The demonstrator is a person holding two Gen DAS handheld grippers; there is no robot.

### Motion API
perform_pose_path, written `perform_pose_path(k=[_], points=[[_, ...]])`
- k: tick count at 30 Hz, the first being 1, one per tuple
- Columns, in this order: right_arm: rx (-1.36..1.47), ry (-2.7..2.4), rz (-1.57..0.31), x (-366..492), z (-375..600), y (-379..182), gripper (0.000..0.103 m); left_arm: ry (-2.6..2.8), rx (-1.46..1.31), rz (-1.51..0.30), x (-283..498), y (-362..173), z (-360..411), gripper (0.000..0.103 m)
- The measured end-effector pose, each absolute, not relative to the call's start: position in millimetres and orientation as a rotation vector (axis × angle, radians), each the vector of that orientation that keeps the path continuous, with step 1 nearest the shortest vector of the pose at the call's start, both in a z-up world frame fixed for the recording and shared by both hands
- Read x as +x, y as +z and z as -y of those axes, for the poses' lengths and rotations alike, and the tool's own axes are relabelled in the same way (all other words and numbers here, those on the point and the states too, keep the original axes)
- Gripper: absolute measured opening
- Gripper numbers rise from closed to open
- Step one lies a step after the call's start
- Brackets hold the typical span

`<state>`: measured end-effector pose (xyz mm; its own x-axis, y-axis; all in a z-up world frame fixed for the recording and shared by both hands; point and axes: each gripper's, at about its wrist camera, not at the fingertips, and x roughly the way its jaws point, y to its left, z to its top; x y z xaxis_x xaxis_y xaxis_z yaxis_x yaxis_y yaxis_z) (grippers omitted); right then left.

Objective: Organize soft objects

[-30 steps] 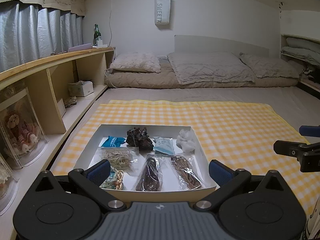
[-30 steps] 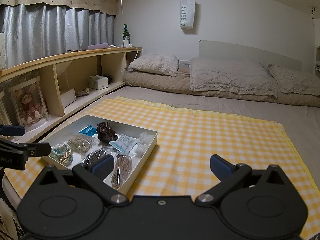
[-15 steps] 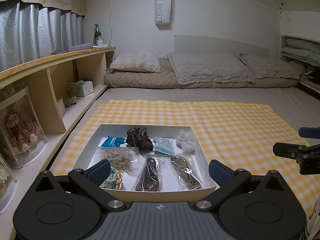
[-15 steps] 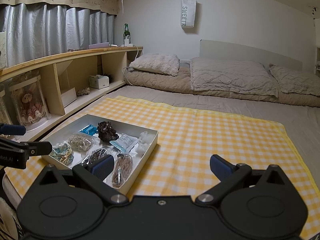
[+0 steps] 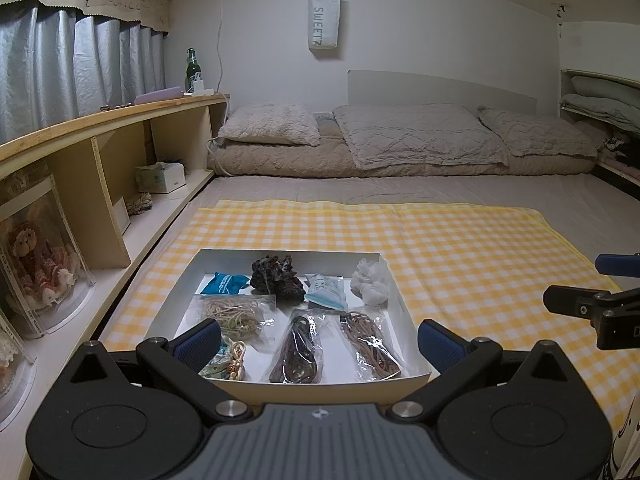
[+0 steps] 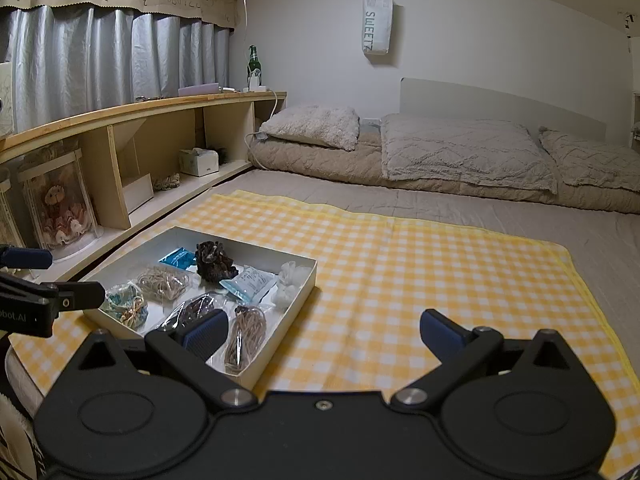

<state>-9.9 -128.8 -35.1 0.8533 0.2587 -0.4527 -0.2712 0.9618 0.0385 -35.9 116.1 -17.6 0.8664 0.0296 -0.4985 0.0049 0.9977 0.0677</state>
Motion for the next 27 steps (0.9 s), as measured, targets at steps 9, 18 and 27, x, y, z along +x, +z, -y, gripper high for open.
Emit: perform_pose_path(k=[9,18,27], points=[[-0.028,0.279,-0.473,-9.4,129.0,-34.8,0.103,0.014,0.067,-0.523,-36.0,-17.7,-116.4,0.103],[-0.028,0.28,-0.474,-9.5,128.9,-35.3,0.103,0.013,0.066,-0.524,-35.6,-18.0,-116.7,0.103],[-0.029,0.281,-0.475,-9.2,129.4,-34.9,0.103,0.008,0.069,-0.525,-34.9,-18.9,-115.0,0.103]])
